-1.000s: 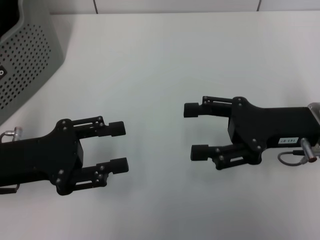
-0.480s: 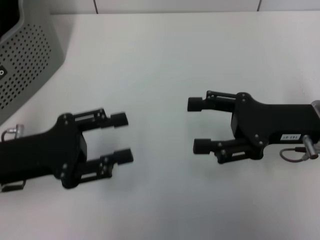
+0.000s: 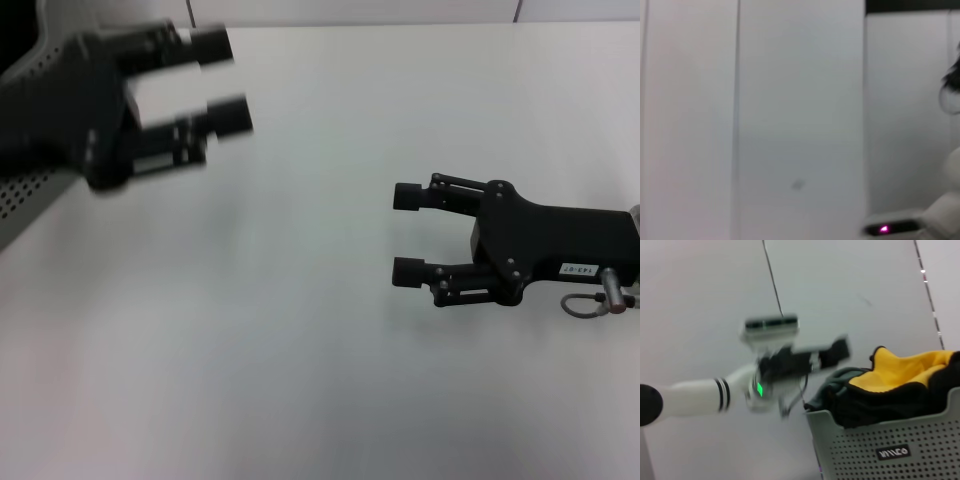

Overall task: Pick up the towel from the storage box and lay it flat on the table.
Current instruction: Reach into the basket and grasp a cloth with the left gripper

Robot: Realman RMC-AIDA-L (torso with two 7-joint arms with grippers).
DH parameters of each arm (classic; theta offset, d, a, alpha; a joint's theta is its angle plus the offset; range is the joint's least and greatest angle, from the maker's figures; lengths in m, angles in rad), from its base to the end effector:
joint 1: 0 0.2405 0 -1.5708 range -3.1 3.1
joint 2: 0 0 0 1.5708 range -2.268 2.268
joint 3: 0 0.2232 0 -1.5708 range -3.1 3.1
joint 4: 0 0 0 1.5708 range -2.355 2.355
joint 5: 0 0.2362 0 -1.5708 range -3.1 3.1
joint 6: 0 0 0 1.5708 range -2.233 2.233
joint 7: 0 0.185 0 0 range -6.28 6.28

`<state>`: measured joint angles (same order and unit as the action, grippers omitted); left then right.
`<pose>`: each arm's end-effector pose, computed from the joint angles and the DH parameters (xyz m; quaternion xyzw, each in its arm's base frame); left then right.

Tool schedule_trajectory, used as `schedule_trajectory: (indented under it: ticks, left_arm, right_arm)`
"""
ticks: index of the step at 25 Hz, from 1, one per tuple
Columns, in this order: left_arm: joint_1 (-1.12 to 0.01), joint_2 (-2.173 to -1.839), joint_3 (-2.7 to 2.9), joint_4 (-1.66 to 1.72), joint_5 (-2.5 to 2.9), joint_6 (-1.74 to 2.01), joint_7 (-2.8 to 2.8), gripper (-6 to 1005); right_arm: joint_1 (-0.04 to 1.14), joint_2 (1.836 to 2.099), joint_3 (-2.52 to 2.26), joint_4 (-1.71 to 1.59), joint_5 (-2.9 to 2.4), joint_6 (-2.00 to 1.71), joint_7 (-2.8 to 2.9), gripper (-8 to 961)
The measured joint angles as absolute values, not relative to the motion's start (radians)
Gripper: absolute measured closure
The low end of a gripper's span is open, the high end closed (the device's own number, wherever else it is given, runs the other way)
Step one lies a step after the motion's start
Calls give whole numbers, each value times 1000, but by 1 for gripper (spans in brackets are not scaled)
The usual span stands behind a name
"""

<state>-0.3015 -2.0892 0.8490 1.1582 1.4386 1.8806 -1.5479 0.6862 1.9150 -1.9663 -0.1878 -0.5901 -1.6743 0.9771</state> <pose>-0.1466 0.3032 0.0907 -0.9012 -0.0508 -0.4157 0.1119 0.1667 0.3130 -0.0553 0.9120 -0.0958 -0.3988 0.0014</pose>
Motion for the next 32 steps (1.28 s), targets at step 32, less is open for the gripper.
schedule_trajectory:
  ticks: [32]
  left_arm:
    - [-267,-2088,398,1780,2172,1293,-2113,364]
  right_arm:
    - [666,1938,-1838,-195,-592,-1509,945,83]
